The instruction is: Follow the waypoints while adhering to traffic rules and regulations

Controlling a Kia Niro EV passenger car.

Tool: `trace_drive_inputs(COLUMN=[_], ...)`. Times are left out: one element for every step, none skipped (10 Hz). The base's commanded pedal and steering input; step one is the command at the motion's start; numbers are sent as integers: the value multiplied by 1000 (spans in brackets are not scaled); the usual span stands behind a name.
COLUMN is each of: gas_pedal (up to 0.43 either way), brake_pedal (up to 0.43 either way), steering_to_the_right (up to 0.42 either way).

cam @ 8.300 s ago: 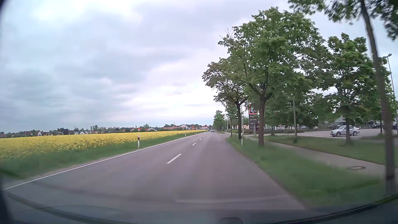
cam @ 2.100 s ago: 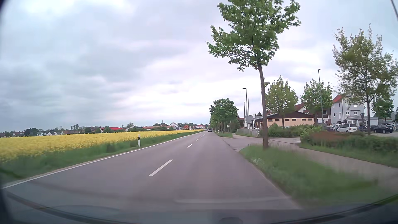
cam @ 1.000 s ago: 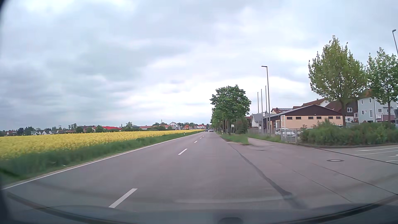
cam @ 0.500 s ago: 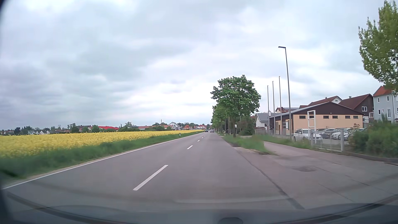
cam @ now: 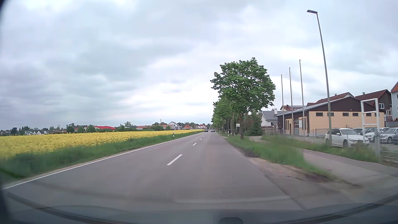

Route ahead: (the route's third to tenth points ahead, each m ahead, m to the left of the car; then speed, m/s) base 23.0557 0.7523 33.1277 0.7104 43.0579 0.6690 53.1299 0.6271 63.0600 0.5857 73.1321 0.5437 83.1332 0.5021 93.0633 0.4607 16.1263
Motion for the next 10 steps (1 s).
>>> trace_drive_inputs(gas_pedal=[169,169,169,169,169,169,169,169,169,169], brake_pedal=[0,0,0,0,0,0,0,0,0,0], steering_to_the_right=[-2,-2,-2,-2,-2,-2,-2,-2,-2,-2])
